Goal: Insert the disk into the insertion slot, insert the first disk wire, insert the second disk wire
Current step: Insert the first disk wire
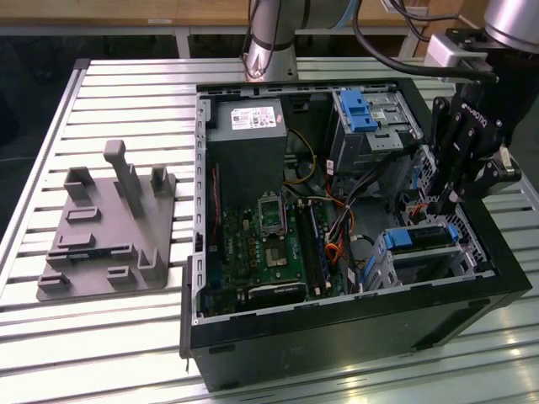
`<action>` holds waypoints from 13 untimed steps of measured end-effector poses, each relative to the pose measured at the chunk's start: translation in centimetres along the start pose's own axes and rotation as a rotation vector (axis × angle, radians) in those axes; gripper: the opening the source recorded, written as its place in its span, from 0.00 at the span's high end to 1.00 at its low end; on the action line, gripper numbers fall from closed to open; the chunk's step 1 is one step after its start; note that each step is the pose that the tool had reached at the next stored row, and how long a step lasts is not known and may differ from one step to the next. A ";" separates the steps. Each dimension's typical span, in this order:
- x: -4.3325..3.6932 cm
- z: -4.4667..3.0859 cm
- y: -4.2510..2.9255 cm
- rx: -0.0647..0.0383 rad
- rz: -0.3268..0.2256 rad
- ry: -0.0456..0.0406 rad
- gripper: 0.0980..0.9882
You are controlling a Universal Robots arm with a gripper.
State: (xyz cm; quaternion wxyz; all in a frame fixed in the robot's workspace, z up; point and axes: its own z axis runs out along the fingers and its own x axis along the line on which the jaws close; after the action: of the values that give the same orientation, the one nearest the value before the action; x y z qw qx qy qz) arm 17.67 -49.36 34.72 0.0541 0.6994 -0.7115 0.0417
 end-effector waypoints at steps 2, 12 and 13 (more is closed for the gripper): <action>0.07 0.06 -0.01 0.000 0.000 -0.0040 0.72; 0.22 0.38 -0.02 0.000 0.000 -0.0148 0.72; 0.21 0.40 -0.02 0.000 0.000 -0.0155 0.72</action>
State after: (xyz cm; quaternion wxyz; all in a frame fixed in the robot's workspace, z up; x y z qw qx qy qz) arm 17.68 -49.63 34.35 0.0487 0.6997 -0.7118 0.0361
